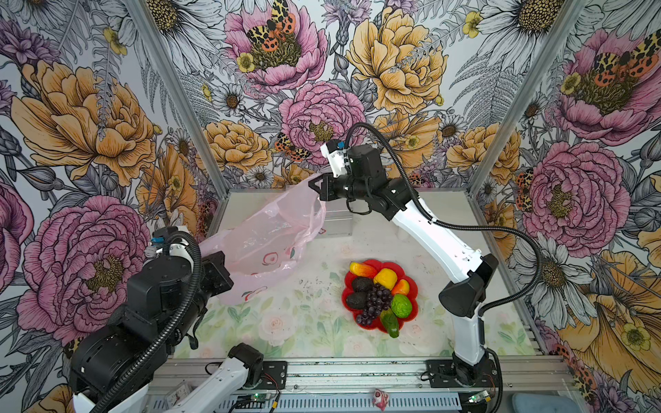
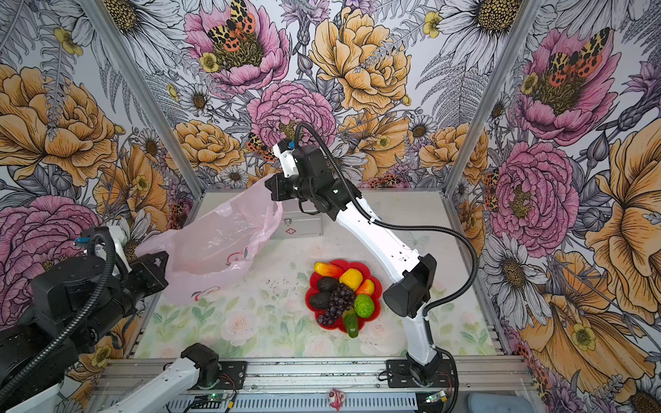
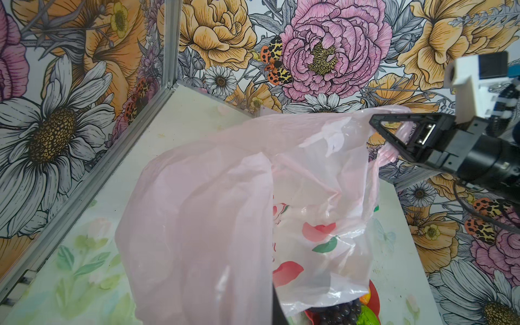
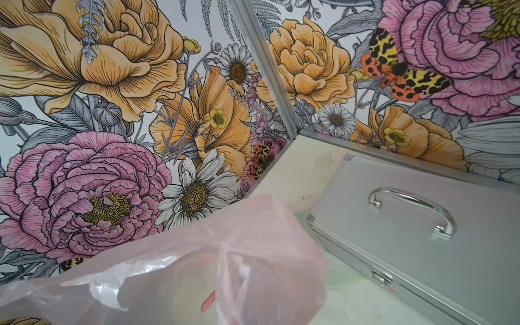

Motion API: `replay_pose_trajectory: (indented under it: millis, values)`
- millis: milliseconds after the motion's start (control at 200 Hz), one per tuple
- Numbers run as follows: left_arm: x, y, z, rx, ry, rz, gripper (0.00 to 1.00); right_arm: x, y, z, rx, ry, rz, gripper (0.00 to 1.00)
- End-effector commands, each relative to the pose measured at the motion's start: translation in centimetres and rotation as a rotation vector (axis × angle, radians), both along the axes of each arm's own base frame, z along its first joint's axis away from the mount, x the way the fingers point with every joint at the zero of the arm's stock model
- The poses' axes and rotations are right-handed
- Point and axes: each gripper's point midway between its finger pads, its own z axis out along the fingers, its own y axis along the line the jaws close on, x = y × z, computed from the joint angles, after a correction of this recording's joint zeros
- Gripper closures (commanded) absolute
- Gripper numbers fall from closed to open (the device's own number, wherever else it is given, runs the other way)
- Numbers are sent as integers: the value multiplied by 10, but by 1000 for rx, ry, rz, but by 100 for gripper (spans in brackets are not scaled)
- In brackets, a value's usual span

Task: Place the fruits into the plastic bag
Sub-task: Place the plastic bag at the middle-left of the table.

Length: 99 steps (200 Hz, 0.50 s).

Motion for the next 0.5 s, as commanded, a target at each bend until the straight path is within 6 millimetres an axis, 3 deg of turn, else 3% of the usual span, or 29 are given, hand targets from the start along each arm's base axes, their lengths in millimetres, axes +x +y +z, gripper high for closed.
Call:
replay_pose_trajectory:
  millis: [0,135,380,490]
  values:
    - [-2,0,-33,-25,90,31,100,4,6,2,40,20,45,100]
    - [5,-15,-66,-71,160,8,100,10,-4,-35,-20,94,32,100]
    - [5,-30,-92,-123,227,-37,100,-1,-29,-116,-173,212,10,100]
    - [0,-34,-98,-157,241,-52,100,-3,-30,-135,-208,236,6,100]
